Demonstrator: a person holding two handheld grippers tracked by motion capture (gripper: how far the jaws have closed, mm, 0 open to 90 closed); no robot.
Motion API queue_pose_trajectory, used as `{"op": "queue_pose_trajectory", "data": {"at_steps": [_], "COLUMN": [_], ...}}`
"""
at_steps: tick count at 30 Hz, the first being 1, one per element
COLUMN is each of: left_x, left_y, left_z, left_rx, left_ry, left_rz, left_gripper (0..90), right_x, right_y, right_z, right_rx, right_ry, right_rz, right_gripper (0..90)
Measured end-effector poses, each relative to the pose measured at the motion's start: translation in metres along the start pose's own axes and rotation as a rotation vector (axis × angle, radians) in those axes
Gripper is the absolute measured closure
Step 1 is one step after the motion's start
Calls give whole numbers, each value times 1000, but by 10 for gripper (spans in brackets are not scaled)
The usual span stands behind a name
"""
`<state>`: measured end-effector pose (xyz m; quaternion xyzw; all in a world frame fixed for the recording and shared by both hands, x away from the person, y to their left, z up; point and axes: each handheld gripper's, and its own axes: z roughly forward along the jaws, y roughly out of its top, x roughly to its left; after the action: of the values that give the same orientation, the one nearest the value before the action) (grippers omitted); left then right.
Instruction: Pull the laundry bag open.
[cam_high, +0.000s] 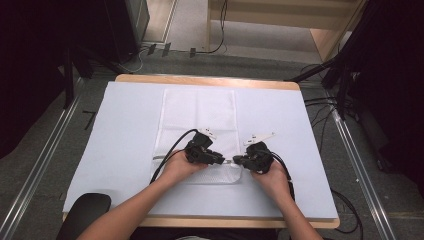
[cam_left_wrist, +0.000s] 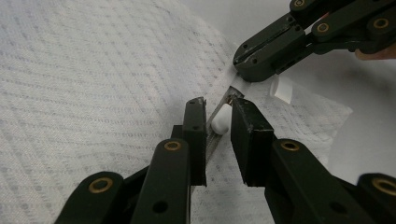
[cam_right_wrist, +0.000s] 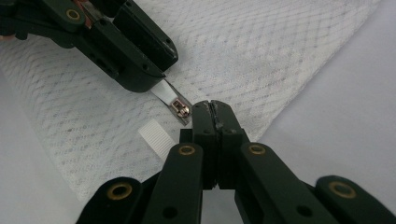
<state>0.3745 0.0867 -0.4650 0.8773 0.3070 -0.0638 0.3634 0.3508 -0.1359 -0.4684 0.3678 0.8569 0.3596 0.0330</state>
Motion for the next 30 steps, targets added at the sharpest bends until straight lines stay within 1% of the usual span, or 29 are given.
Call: {"op": "queue_pose_trajectory", "data": {"at_steps": [3, 9, 10, 13, 19, 22, 25, 28, 30], "left_x": [-2, -2, -2, -4, -7, -8, -6, -5, -4], "left_y": [0, 1, 1, 1, 1, 1, 2, 2, 2], "left_z": [1, 1, 1, 1, 5, 7, 8, 8, 8], "left_rx": [4, 4, 1, 8, 13, 7, 6, 13, 11], "left_ry": [7, 3, -4, -2, -18, -21, -24, -26, -38], "left_rz": [4, 2, 2, 6, 12, -6, -27, -32, -48], "left_gripper": [776, 782, 782, 786, 792, 802, 832, 842, 848], "right_x": [0, 1, 1, 1, 1, 1, 1, 1, 1], "right_y": [0, 0, 0, 0, 0, 0, 0, 0, 0], "right_z": [0, 0, 0, 0, 0, 0, 0, 0, 1], "right_rx": [0, 1, 1, 0, 0, -2, 0, -1, -3], "right_ry": [-1, -3, -2, -2, -6, -6, -5, -2, -5], "right_rz": [1, -1, 0, 2, -2, 0, 3, 11, 3], "right_gripper": [900, 900, 900, 900, 900, 900, 900, 900, 900]}}
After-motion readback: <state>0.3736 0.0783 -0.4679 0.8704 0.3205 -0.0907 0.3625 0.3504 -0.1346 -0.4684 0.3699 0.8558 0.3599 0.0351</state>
